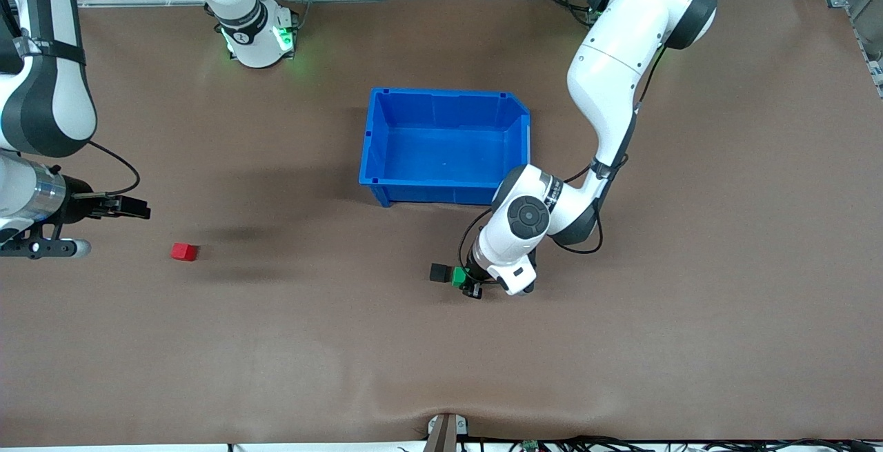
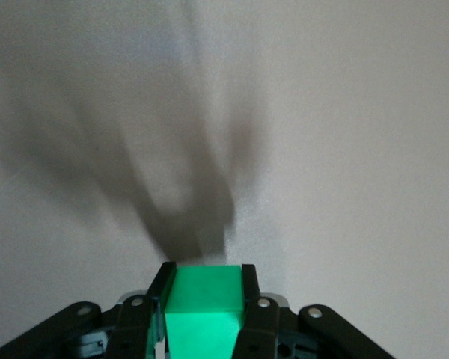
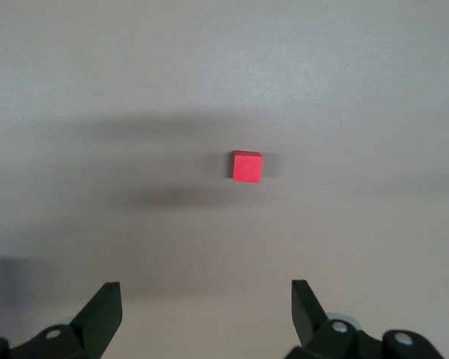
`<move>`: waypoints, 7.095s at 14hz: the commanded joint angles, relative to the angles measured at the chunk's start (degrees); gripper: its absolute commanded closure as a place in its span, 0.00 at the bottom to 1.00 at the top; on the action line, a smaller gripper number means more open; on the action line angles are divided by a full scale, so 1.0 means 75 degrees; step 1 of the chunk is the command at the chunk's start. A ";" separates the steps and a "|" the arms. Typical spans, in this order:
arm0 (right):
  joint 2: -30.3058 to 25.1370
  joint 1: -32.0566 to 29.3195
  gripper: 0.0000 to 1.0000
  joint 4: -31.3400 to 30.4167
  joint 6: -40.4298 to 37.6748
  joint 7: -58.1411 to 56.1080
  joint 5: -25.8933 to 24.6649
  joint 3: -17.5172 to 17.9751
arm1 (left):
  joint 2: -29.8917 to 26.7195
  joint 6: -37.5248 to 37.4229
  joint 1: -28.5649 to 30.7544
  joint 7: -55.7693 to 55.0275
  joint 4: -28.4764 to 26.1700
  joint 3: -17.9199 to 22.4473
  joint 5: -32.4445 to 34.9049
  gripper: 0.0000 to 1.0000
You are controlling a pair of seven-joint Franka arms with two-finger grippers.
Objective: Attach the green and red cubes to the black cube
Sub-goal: 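Lower the green cube beside the black cube with the left gripper, then open the left gripper and raise it while the right gripper nears the red cube, then close the right gripper on the red cube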
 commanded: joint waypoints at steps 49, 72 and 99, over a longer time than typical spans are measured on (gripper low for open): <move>0.1578 -0.0591 0.00 -0.0032 0.1487 -0.0065 0.0026 0.0081 | -0.3799 -0.5268 0.0522 0.2855 0.0083 0.0816 0.1523 0.00; 0.2503 -0.0685 0.00 0.0015 0.2412 -0.0007 0.0073 0.0081 | -0.5664 -0.7623 0.3100 1.1479 0.0060 0.0781 0.1821 0.00; 0.3511 -0.0603 0.28 0.0156 0.3316 0.0392 0.0120 0.0081 | -0.8676 -0.7133 0.4213 1.2548 -0.3726 -0.0555 0.1598 0.00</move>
